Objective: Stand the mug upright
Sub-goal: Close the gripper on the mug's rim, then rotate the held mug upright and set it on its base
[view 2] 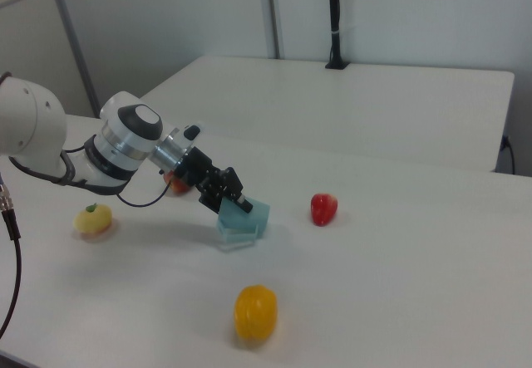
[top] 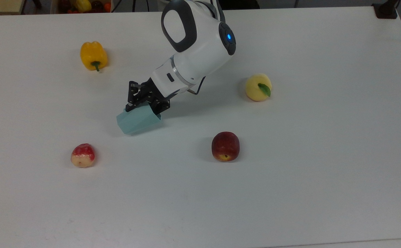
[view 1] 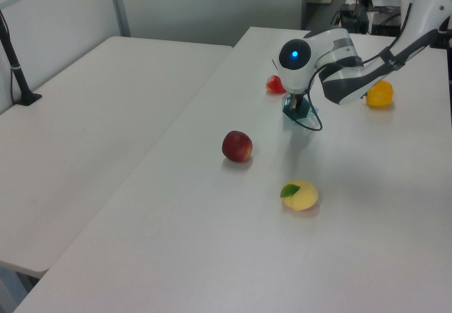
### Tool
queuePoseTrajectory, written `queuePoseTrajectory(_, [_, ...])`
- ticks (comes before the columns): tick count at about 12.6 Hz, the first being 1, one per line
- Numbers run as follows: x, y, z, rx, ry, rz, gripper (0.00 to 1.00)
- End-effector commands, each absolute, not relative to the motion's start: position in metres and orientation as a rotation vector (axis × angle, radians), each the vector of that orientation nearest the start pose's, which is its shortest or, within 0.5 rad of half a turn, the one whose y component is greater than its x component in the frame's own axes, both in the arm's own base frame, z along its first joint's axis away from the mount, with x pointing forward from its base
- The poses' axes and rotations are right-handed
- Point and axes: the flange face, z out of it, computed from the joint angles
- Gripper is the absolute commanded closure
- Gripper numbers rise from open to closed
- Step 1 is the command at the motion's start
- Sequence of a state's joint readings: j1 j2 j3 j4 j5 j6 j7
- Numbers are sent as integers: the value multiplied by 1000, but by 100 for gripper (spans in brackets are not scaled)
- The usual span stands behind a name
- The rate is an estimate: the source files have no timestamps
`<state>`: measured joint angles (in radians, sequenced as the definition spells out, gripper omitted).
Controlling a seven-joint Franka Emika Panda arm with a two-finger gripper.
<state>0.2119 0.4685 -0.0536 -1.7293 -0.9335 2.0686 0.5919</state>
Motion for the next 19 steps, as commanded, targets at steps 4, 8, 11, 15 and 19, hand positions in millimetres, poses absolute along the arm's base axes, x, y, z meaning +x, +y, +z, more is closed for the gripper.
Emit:
queuePoseTrajectory(4, [644,27,396,2657,80,17,100])
queuePoseTrajectory(8, [599,38,397,2904,262,-514,100])
queuePoseTrajectory(11, [585,48,377,3018,212,-636,100])
queuePoseTrajectory(15, [580,50,341,3075,221,-574,100])
queuePoseTrajectory(19, [589,41,340,3103,325,-467,100])
